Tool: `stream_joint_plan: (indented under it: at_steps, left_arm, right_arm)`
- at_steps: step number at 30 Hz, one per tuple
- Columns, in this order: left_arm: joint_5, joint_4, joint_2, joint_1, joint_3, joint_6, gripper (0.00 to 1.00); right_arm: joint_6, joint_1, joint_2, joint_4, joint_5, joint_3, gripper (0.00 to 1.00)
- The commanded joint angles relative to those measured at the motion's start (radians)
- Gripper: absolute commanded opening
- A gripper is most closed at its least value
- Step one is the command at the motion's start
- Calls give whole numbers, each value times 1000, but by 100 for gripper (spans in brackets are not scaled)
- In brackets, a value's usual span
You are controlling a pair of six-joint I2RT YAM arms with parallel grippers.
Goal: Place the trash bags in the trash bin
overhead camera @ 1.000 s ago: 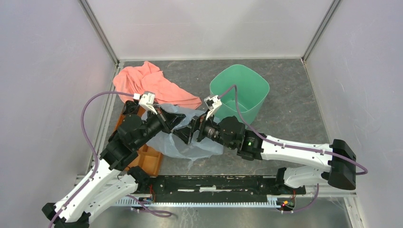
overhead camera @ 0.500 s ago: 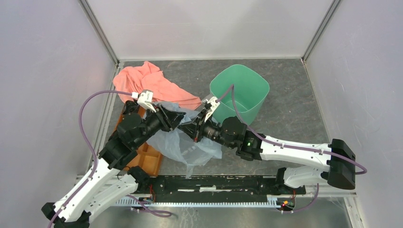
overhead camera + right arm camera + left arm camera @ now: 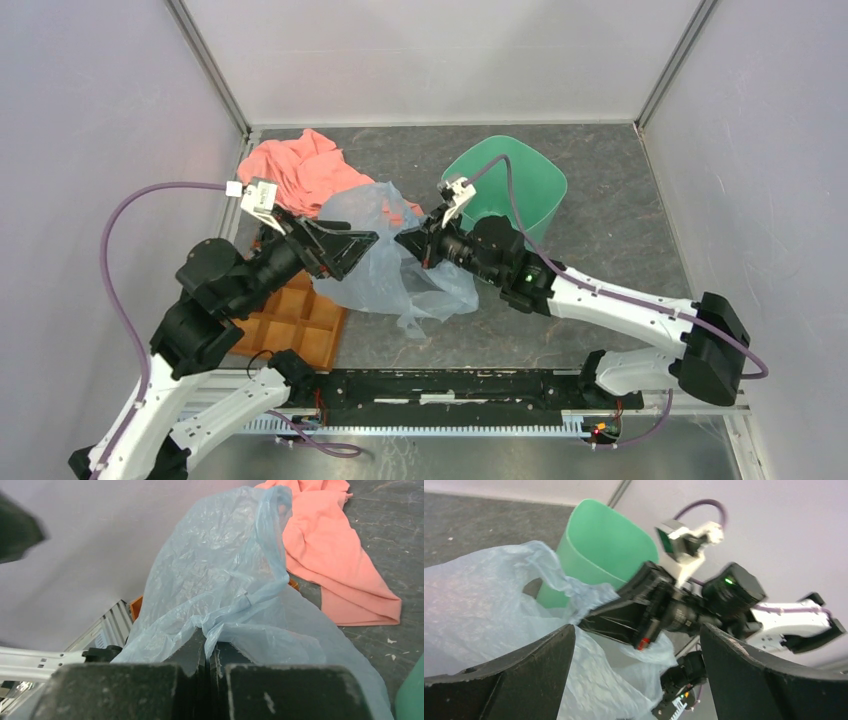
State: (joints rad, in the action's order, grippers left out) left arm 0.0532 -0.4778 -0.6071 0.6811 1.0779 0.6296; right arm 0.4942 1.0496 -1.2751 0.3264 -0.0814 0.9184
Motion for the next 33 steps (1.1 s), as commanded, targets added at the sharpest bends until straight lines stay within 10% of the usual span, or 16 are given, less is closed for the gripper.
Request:
stream_joint_plan:
  at_steps: [1, 16, 33]
  left_arm:
    - [128, -76, 5, 3, 117, -88, 100]
    - [1, -25, 42, 3, 308, -83, 100]
    - [35, 34, -134, 3, 304, -141, 100]
  right_arm:
    - [-36, -56, -60, -66, 139, 152, 0]
    - [-151, -280, -63, -220, 272, 762, 0]
    - [-451, -372, 288, -417, -250, 495, 0]
